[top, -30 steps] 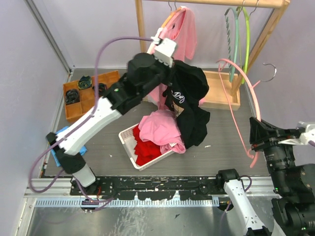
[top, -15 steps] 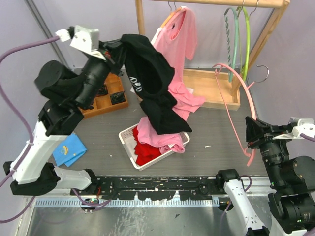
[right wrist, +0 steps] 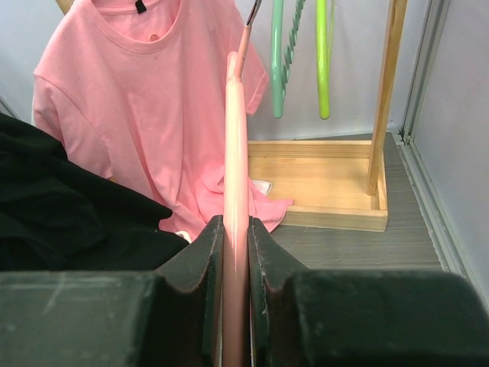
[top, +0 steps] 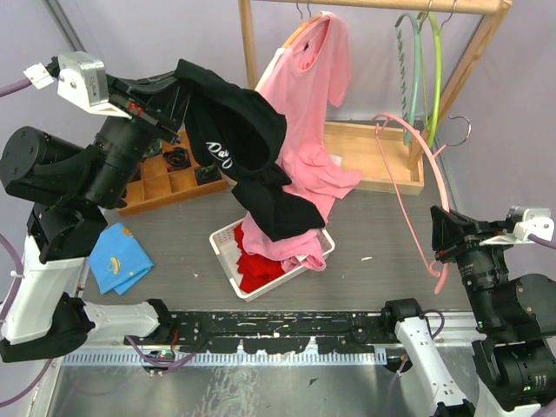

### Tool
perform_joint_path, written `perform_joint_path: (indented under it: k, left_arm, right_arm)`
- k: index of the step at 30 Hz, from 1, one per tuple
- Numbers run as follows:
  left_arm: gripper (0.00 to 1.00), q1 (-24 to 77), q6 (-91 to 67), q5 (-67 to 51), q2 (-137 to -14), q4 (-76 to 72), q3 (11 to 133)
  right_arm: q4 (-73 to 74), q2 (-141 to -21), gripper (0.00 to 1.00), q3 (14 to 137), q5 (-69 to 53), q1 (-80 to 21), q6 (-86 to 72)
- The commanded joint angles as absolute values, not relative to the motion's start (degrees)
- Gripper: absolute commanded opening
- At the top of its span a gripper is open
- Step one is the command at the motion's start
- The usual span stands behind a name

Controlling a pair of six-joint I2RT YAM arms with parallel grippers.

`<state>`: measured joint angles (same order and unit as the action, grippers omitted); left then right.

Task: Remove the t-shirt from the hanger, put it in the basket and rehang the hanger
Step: Place the T-shirt in the bin.

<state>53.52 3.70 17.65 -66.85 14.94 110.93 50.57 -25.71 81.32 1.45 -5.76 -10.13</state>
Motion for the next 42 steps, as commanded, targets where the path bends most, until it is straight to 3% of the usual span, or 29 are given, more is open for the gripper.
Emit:
perform_joint_path:
  k: [1, 16, 42]
  left_arm:
    - [0.0, 53.4, 0.8, 13.7, -64.9, 14.4, 113.2]
    - [0.0, 53.3, 0.1, 12.7, -64.8, 18.4, 115.5]
    - [0.0, 53.4, -16.5, 12.3, -59.8, 3.8, 72.4]
  right_arm:
    - [44.7, -25.0, 0.01, 81.8, 0.8, -5.4, -10.8]
    - [43.6, -25.3, 0.01, 80.5, -0.1, -5.4, -11.3]
    - [40.1, -26.4, 0.01, 75.0, -1.9, -5.4, -11.8]
